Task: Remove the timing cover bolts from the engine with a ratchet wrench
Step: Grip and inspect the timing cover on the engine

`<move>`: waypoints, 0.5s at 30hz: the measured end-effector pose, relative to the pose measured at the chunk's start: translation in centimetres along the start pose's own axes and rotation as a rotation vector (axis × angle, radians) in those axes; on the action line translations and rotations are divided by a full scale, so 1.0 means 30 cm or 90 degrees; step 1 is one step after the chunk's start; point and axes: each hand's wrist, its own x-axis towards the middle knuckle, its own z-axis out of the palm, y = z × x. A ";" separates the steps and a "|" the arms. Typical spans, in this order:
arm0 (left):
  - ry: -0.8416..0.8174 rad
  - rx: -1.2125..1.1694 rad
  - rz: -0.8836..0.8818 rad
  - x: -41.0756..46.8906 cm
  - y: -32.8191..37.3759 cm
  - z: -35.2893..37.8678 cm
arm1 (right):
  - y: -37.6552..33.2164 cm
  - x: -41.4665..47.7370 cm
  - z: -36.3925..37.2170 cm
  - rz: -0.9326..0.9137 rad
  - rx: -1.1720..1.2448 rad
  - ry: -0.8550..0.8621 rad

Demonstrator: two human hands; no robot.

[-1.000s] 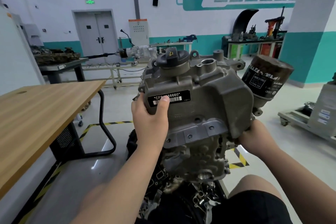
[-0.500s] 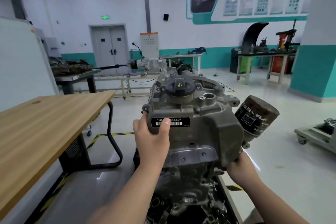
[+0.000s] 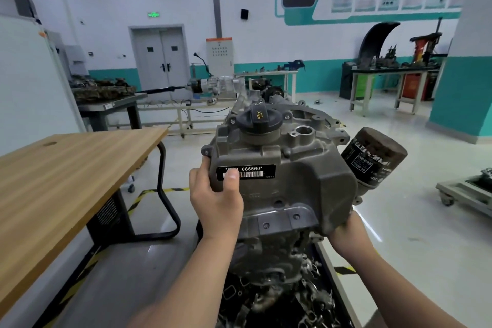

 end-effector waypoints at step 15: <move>0.039 0.011 -0.010 0.061 -0.062 0.074 | -0.003 0.077 0.032 0.029 -0.017 -0.014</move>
